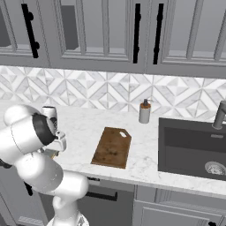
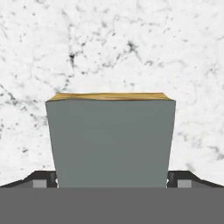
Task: Pick up the sponge from the counter and clean the cutting board by briefly scrubbing or pressing down on the cutting board. Once finished, release the sponge.
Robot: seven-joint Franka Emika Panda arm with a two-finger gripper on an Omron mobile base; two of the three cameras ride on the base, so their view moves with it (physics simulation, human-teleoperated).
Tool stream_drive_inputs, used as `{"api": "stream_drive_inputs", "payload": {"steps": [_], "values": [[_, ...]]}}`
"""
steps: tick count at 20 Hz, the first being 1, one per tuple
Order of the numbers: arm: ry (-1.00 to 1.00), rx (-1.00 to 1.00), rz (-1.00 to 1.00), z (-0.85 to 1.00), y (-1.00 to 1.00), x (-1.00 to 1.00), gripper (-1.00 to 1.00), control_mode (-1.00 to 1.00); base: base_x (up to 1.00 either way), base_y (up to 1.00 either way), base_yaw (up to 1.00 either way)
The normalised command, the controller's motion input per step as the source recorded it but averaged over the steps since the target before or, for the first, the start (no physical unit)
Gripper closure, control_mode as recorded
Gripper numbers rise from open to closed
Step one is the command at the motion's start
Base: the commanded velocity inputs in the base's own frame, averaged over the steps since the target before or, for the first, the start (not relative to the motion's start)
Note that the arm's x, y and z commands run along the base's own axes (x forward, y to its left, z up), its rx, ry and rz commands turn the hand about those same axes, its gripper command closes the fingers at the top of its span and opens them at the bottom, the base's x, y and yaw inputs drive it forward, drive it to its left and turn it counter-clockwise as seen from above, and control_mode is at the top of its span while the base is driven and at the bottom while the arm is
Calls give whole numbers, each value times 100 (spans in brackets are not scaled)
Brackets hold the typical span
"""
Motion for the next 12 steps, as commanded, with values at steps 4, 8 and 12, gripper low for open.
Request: {"api": "stream_drive_inputs", "payload": {"steps": [4, 8, 12], "values": [[-2, 0, 0, -32, 0, 0, -100, -100, 0, 0, 0], [-5, 0, 0, -51, 0, 0, 100, -100, 0, 0, 0], [0, 0, 0, -3, 0, 0, 100, -100, 0, 0, 0]]}}
